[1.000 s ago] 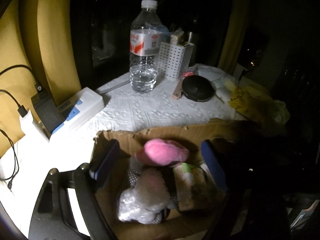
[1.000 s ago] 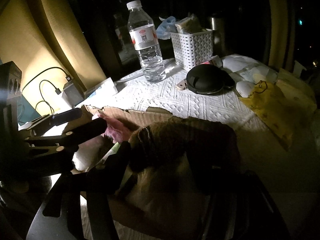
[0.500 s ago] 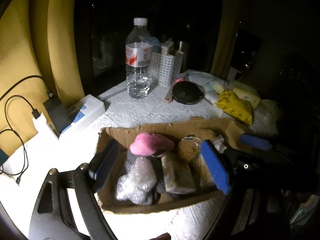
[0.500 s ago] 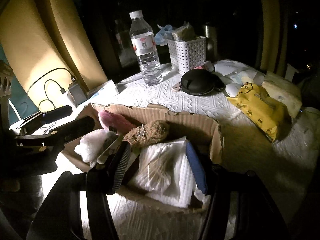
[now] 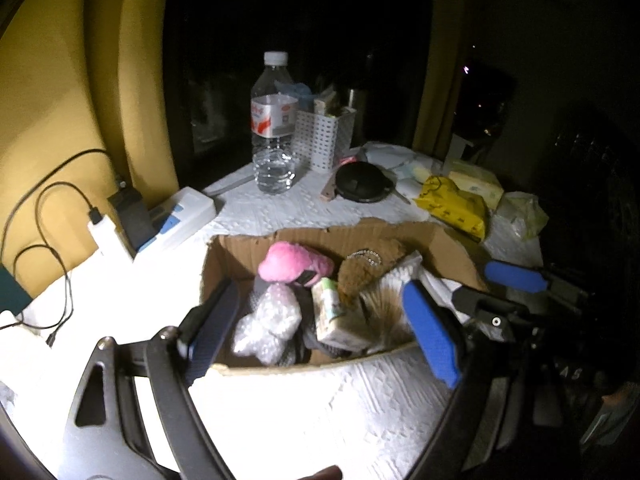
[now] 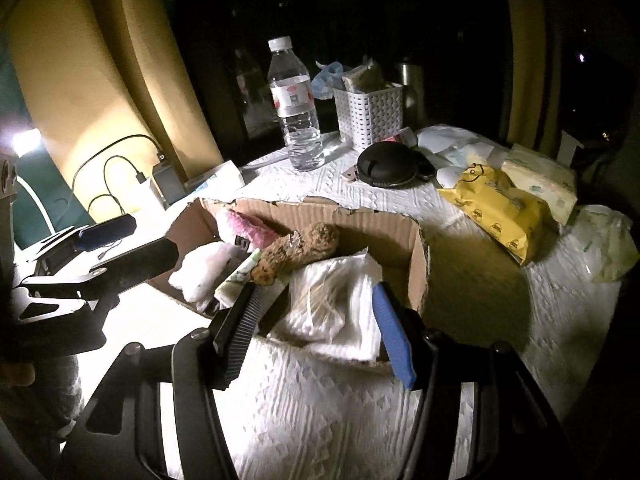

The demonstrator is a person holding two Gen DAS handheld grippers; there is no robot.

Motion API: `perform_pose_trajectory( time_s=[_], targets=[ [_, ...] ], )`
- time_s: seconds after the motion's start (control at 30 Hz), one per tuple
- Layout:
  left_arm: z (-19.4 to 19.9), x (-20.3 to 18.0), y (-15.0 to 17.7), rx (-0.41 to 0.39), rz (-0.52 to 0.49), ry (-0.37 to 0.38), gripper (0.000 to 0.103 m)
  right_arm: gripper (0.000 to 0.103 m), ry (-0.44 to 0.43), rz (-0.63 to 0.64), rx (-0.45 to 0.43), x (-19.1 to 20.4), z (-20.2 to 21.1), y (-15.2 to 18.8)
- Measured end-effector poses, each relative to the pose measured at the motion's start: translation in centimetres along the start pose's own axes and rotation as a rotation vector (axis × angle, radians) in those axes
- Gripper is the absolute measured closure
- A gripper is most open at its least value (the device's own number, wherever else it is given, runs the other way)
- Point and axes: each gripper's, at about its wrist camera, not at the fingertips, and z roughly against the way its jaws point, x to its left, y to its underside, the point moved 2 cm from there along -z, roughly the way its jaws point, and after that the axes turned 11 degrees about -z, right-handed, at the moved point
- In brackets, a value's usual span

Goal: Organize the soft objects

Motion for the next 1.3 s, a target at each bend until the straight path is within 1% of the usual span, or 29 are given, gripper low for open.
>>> perform_pose_trajectory(
  time_s=[0.27, 0.8, 1.07, 1.3],
  targets=[
    [3.6, -0.6, 0.1, -0.035, -0.003, 0.003, 0.017, 0.042, 0.013, 0.004, -0.028, 0.6, 2.6, 0.7],
    [7.9, -2.0, -0.1, -0.062, -0.028, 0.006, 0.017, 0.042, 0.026, 0.019, -0.085, 2.2, 7.7, 1.9],
    [9.9, -2.6, -0.4, -0.076, -0.036, -0.005, 0.017, 0.042, 0.028, 0.024, -0.114, 2.8, 9.8, 1.8],
    [11.8, -2.7, -1.4, -0.103, -0.049, -0.016, 0.017, 0.042, 0.028, 0.023, -0.151, 3.1, 12.0, 1.4]
  ],
)
